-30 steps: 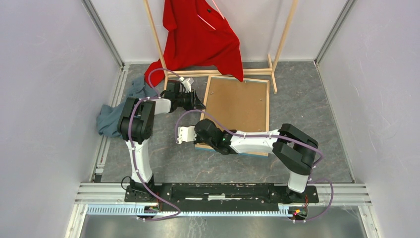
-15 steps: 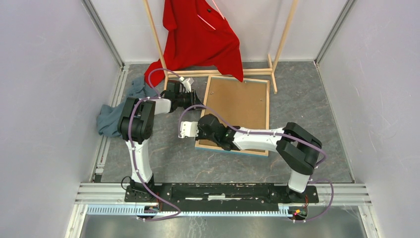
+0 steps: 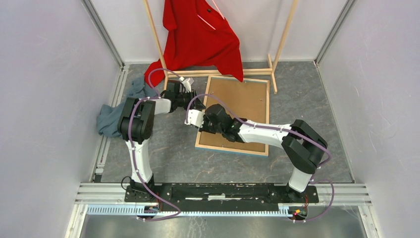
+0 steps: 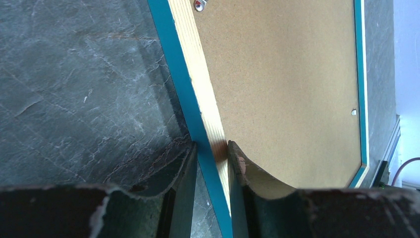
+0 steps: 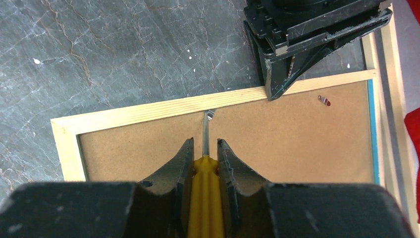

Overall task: Take the photo out of the frame
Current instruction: Release the photo frame item from the photo frame.

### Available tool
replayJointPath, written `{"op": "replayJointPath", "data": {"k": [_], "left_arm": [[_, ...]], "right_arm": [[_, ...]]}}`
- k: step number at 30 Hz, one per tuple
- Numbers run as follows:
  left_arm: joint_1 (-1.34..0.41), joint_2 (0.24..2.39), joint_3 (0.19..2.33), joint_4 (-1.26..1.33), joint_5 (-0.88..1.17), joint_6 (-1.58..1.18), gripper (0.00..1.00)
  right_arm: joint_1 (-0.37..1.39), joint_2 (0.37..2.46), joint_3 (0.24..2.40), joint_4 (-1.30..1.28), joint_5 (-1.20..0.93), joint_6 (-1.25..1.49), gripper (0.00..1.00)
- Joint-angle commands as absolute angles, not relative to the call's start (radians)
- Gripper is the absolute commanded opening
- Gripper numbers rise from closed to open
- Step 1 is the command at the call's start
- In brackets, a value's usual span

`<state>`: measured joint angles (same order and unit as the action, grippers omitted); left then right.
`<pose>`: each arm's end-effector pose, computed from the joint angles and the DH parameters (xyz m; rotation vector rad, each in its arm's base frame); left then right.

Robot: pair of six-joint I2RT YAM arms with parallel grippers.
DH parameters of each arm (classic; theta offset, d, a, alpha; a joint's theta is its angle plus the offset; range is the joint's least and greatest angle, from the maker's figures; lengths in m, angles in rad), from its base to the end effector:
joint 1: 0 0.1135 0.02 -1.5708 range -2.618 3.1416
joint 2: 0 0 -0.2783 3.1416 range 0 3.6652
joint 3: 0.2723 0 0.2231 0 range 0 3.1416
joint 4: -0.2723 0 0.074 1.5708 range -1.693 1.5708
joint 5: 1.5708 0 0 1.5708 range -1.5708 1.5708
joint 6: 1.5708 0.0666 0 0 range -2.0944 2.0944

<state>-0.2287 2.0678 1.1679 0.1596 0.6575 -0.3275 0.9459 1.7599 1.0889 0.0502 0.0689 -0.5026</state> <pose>0.4065 -0.1364 0.1417 0.2334 2.3293 -1.0396 0.2331 0.3154 0.2185 -1.4252 1.6698 0.1743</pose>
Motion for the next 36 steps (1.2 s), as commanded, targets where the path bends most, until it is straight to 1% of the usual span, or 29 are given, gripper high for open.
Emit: {"op": "replayJointPath", "data": {"k": [1,14,19,24,29,36], "left_arm": [[-0.213,2.114,1.151,0.051,0.601,-0.282,0.36],[-0.213,2.114,1.149,0.052,0.598,-0.285,0.35],[-0.213,2.114,1.149,0.052,0.597,-0.285,0.35],[-0.213,2.114,1.149,0.052,0.597,-0.286,0.35],[-0.213,2.116,1.15,0.052,0.598,-0.285,0.35],[-0.213,2.114,1.15,0.049,0.598,-0.285,0.35]], "right_arm": [[0.908,1.752,1.094,-0.018,0.038,-0.438,0.0],[0.873,1.741,1.086,0.006,0.05,-0.333,0.0],[0.874,1.755,1.086,0.008,0.022,-0.337,0.0],[0.885,1.764,1.089,0.003,0.042,-0.357,0.0],[0.951,1.765,1.086,0.011,0.162,-0.435,0.0],[1.129,1.818,1.067,0.111,0.527,-0.651,0.0]]}}
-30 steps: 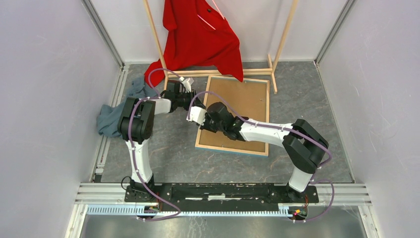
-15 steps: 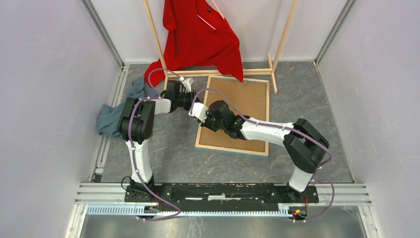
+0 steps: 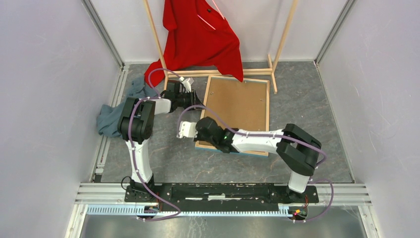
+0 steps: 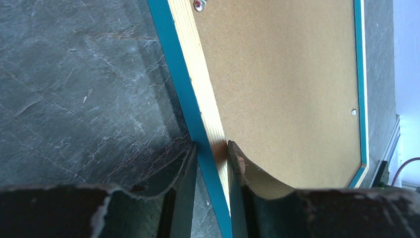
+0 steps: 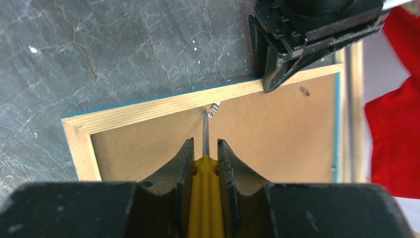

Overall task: Take the photo out of the frame
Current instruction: Release the photo frame item from the photo frame.

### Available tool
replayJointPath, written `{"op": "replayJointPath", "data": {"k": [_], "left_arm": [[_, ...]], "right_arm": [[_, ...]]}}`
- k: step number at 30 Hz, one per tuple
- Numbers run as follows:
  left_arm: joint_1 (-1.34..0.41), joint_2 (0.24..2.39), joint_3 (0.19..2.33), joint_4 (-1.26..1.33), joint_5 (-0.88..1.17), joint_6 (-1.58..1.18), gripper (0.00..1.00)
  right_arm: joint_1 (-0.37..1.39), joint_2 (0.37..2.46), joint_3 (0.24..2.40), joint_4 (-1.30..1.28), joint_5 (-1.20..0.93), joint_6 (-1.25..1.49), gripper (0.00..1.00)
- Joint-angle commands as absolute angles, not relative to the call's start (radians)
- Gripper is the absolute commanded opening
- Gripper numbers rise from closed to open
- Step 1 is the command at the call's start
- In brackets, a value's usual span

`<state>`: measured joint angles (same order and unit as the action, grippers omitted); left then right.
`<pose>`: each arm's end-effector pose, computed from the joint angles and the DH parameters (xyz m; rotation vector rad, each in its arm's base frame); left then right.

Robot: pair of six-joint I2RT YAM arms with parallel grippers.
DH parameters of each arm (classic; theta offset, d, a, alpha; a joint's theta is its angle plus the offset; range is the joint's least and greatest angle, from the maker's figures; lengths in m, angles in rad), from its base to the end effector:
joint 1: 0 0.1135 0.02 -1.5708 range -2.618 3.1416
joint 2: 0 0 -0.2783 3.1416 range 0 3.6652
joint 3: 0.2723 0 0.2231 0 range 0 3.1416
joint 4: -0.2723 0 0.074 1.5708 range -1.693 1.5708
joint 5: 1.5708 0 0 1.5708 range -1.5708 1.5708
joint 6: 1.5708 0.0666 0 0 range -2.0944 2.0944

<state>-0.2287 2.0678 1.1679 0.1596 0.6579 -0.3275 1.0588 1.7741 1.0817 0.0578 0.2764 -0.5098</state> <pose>0.4065 -0.1364 0.1417 0.2337 2.3292 -1.0400 0.2074 0.3320 0.2132 -1.4263 1.6457 0.0069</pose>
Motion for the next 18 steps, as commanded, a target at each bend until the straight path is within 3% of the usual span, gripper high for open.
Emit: {"op": "replayJointPath", "data": {"k": [1,18], "left_arm": [[-0.213,2.114,1.15,0.049,0.597,-0.285,0.35],[-0.212,2.117,1.152,0.049,0.601,-0.285,0.35]], "right_arm": [[1.144,1.828,1.062,0.124,0.557,-0.671,0.0],[1.17,1.835,1.029,0.209,0.494,-0.642,0.0]]}}
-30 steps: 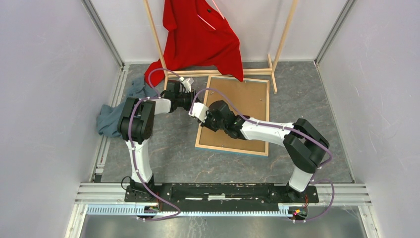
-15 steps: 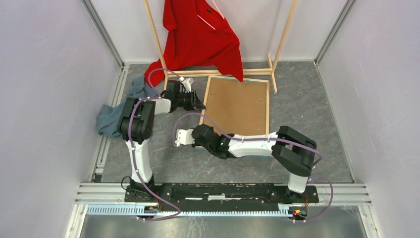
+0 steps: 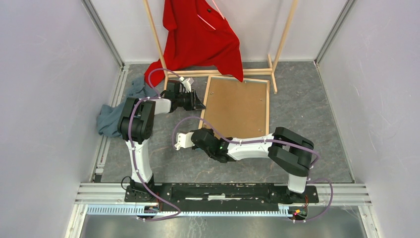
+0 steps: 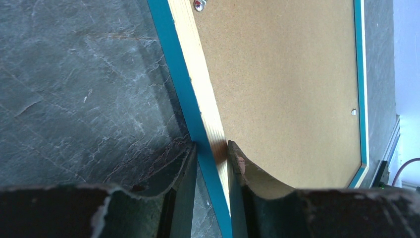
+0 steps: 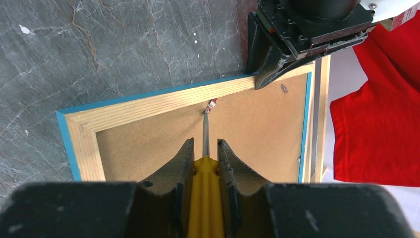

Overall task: Take the photo out of the frame
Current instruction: Release the photo frame item from the photo frame.

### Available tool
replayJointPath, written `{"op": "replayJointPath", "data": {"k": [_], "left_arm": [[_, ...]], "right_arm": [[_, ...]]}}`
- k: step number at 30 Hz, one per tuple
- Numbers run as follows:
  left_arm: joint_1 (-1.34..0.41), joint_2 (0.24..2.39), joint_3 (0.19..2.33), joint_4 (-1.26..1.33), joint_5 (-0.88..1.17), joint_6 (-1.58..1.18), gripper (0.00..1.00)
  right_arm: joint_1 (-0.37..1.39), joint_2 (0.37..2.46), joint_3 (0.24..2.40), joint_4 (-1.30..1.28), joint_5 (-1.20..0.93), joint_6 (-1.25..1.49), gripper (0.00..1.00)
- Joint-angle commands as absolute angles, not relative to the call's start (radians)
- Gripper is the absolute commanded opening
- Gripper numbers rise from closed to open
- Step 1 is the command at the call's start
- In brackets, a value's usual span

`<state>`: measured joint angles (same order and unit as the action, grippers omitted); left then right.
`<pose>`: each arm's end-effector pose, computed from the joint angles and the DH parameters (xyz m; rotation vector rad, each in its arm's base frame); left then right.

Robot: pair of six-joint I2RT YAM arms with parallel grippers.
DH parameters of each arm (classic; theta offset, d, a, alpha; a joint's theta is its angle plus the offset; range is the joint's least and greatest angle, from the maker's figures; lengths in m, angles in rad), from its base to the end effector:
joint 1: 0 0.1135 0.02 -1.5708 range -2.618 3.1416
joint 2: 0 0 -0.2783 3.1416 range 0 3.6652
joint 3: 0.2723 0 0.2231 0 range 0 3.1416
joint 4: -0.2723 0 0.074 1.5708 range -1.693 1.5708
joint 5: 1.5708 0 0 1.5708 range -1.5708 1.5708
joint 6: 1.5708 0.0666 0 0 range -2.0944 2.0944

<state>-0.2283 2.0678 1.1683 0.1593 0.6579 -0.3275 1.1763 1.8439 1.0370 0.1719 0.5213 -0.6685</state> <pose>0.4066 -0.1363 0.1417 0.2332 2.3291 -1.0398 0.1817 0.3502 0.1897 -1.5060 1.4969 -0.2762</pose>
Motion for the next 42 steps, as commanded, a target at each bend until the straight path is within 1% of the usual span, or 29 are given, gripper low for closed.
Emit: {"op": "replayJointPath", "data": {"k": [1,25,42], "left_arm": [[-0.213,2.117,1.152,0.049,0.602,-0.285,0.35],[-0.213,2.125,1.158,0.048,0.605,-0.287,0.35],[-0.213,2.123,1.158,0.044,0.607,-0.283,0.35]], "right_arm": [[1.169,1.828,1.028,0.209,0.477,-0.633,0.0],[1.171,1.86,1.121,0.194,0.471,-0.596,0.0],[1.165,1.939,1.052,0.288,0.573,-0.711,0.0]]}}
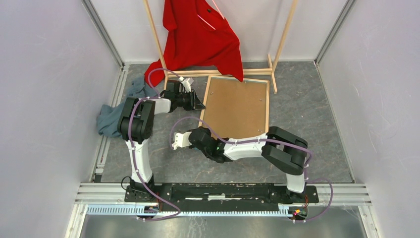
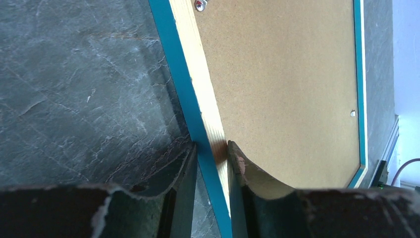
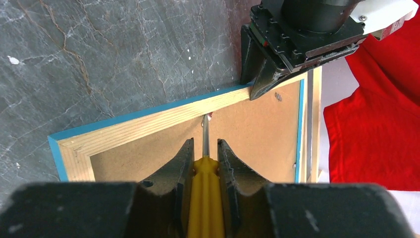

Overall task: Take the photo out of the frame
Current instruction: Release the photo frame item from the photo frame.

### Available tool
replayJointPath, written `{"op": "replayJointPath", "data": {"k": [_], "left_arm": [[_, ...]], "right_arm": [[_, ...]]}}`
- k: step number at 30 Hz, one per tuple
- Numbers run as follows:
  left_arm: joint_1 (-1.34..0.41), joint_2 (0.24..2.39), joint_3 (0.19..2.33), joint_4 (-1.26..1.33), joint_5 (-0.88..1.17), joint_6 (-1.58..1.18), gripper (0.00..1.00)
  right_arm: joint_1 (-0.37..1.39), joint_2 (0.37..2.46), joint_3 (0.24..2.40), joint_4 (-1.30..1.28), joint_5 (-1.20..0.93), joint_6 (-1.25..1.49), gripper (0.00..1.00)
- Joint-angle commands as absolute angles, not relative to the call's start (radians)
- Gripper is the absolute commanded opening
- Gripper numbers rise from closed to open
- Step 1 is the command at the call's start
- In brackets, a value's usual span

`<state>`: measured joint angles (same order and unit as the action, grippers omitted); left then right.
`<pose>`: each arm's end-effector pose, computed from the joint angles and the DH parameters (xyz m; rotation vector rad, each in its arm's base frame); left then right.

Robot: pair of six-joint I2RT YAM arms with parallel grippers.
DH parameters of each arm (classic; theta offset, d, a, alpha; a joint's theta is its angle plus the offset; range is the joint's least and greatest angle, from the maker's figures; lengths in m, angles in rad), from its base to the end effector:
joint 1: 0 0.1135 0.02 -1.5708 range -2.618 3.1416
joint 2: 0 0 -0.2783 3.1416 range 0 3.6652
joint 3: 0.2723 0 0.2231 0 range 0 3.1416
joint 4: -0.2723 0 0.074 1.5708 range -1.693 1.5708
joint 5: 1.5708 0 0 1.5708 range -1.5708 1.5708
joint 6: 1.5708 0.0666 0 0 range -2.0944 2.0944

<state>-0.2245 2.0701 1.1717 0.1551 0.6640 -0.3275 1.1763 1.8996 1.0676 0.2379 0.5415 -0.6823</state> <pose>0.4073 -0.1351 0.1415 0.2309 2.3308 -1.0453 0.1883 0.3630 0.1851 -1.4697 1.4771 -0.2871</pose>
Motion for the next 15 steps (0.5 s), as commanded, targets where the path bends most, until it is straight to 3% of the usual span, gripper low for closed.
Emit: {"op": "replayJointPath", "data": {"k": [1,8,15], "left_arm": [[-0.213,2.123,1.158,0.043,0.608,-0.282,0.35],[-0.213,2.122,1.158,0.043,0.61,-0.282,0.35],[-0.212,2.121,1.158,0.041,0.611,-0.281,0.35]], "right_arm": [[1.165,1.941,1.052,0.287,0.577,-0.712,0.0],[1.153,1.926,1.057,0.268,0.585,-0.677,0.0],[1.08,1.886,1.096,0.158,0.408,-0.521,0.0]]}}
